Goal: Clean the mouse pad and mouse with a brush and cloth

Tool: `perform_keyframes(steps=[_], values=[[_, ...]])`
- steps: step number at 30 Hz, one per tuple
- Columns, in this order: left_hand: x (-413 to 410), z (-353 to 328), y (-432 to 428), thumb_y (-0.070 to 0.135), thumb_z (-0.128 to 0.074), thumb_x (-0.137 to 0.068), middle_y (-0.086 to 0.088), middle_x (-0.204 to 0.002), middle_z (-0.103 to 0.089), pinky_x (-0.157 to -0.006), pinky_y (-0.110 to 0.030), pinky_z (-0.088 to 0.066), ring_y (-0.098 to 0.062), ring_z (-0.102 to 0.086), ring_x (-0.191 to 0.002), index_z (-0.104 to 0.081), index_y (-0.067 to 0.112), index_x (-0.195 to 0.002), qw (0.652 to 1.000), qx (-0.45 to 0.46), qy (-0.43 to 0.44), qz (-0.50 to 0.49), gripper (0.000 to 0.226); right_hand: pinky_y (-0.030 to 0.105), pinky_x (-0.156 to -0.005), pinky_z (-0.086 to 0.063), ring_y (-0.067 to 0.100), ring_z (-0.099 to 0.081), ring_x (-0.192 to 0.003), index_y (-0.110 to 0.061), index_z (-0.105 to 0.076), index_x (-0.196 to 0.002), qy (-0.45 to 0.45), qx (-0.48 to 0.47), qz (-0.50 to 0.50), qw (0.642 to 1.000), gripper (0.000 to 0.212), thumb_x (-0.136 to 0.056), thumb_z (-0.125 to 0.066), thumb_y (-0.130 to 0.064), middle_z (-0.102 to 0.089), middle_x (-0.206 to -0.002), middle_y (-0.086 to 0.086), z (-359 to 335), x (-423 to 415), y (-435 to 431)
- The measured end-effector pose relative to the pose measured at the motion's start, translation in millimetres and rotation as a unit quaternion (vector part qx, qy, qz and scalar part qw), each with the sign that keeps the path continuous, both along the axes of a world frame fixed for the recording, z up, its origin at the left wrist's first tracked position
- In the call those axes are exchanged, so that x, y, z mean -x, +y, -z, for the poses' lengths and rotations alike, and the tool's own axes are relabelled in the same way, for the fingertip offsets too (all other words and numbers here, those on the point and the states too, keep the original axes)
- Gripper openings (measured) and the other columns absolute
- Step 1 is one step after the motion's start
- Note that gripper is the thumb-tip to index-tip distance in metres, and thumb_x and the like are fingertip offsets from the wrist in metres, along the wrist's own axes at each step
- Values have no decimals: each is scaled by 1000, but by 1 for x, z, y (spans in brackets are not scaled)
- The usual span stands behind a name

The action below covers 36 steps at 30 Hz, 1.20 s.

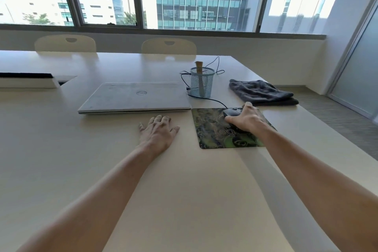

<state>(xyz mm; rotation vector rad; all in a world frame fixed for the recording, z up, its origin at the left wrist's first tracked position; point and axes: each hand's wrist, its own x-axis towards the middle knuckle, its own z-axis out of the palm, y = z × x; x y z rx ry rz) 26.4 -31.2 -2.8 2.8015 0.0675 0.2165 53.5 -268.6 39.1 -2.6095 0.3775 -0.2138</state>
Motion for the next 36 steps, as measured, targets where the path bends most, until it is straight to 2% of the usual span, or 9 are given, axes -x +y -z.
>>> perform_keyframes(steps=[3,7,15,19,22,26,29,32,36], values=[[1,0,0,51,-35,-93,-1,-153,-25,-114,-48,-8,-17,-17,-143,-35,22,-139,1000,-7,8,-1,54,32,-83,-39,32,-50,-115,-6,-47,-122,1,5,-2,1000,75,-69,-69,-54,-55,-123,15,2,-1,3],[2,0,0,52,-34,-93,0,-154,-23,-114,-47,-8,-16,-16,-143,-34,23,-140,1000,-12,7,-3,55,29,-78,-35,32,-51,-114,-6,-53,-115,-10,8,-3,1000,67,-70,-68,-54,-57,-121,14,5,-1,4],[4,-1,-3,50,-35,-93,1,-152,-27,-114,-46,-9,-15,-19,-142,-35,24,-139,1000,-16,2,-10,53,32,-89,-39,33,-49,-115,-6,-60,-106,-1,20,-13,1000,57,-72,-65,-52,-58,-120,16,6,2,6],[5,-2,-3,49,-35,-94,0,-152,-26,-114,-45,-9,-15,-18,-142,-34,23,-140,1000,-15,5,-12,53,32,-92,-40,31,-48,-119,-4,-54,-118,13,-5,-16,1000,75,-70,-65,-61,-55,-126,15,4,3,2],[5,-2,-3,49,-35,-94,0,-152,-27,-114,-45,-9,-16,-18,-142,-35,23,-139,1000,-16,5,-14,52,34,-97,-38,31,-45,-124,-2,-46,-129,21,-27,-6,999,88,-72,-58,-69,-50,-133,16,3,4,-1],[4,0,-3,49,-36,-93,0,-151,-29,-114,-46,-9,-16,-20,-141,-36,23,-139,1000,-15,0,-14,52,37,-101,-36,31,-43,-125,-3,-45,-130,-1,-22,11,1000,79,-83,-45,-66,-48,-135,16,5,5,1],[3,0,-3,49,-36,-93,0,-151,-29,-114,-45,-9,-16,-21,-141,-36,22,-139,1000,-12,-2,-14,53,40,-104,-34,30,-42,-127,-5,-44,-130,-35,19,31,999,69,-89,-38,-60,-46,-136,15,7,7,9],[7,-1,-1,47,-38,-93,-2,-151,-30,-115,-42,-9,-17,-21,-141,-33,19,-141,1000,7,-18,-15,56,40,-109,-28,29,-38,-130,-6,-42,-133,-67,72,10,995,59,-95,-34,-51,-43,-140,15,7,11,20],[9,-9,-1,45,-36,-95,-4,-153,-25,-116,-40,-7,-18,-15,-143,-28,16,-144,999,21,-38,4,57,40,-118,-5,25,-14,-145,-7,-22,-146,-60,106,-46,991,61,-98,-26,-45,-17,-156,12,12,15,35]])
